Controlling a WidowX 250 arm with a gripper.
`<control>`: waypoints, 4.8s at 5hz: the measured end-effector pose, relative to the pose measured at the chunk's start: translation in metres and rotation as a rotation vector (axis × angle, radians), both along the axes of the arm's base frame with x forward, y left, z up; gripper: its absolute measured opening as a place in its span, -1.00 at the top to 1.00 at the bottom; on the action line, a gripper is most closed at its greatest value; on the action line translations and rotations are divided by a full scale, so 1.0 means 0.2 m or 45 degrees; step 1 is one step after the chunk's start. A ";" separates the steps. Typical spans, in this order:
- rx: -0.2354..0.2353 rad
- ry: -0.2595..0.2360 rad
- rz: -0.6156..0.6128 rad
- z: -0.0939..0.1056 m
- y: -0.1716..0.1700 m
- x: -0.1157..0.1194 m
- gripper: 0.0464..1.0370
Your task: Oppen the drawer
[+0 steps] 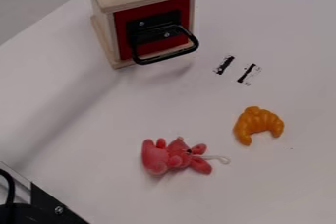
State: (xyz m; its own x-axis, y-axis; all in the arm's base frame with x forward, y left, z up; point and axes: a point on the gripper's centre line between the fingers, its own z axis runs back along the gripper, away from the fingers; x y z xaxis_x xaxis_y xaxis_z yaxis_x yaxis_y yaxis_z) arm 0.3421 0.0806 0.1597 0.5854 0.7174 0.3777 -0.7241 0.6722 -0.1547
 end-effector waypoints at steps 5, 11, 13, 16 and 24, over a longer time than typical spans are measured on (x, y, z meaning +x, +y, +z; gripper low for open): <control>0.228 0.084 -0.522 -0.13 -0.03 -0.21 -0.90; 0.390 0.425 -1.243 -0.44 -0.16 -0.02 -0.90; 0.309 0.504 -1.305 -0.52 -0.15 -0.02 -0.90; 0.324 0.552 -1.397 -0.65 -0.15 -0.07 -0.26; 0.401 0.465 -1.688 -0.64 -0.45 -0.22 0.84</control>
State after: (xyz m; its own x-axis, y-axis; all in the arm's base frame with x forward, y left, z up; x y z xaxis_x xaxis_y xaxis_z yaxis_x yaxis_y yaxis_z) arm 0.2982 -0.0093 0.0319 0.8483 -0.5201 0.0990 0.4982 0.8474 0.1836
